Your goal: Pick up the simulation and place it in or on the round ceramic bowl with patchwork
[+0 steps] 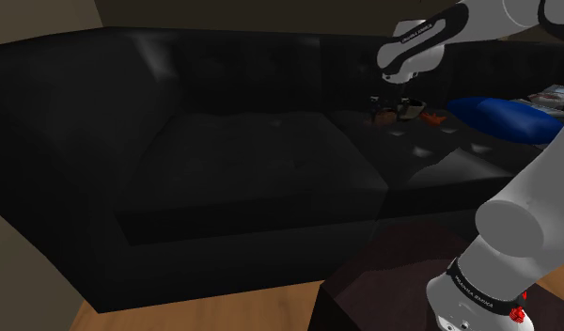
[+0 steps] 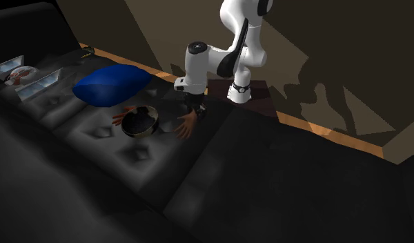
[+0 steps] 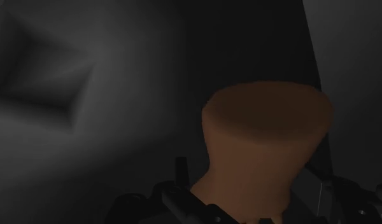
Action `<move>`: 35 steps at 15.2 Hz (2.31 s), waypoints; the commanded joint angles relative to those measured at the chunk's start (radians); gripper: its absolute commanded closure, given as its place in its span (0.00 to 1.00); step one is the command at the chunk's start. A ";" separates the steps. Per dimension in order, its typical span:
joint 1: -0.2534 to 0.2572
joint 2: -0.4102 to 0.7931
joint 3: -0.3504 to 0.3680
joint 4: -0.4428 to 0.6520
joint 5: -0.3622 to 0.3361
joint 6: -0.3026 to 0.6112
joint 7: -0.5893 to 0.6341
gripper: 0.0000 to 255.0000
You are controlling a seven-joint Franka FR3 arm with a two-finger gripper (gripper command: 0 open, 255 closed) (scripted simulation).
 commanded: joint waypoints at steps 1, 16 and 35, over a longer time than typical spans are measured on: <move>0.001 -0.011 0.001 0.017 -0.001 -0.028 0.000 1.00; 0.004 -0.065 0.003 0.159 -0.002 -0.223 -0.008 1.00; -0.115 0.205 -0.085 0.616 0.074 -0.403 -0.234 1.00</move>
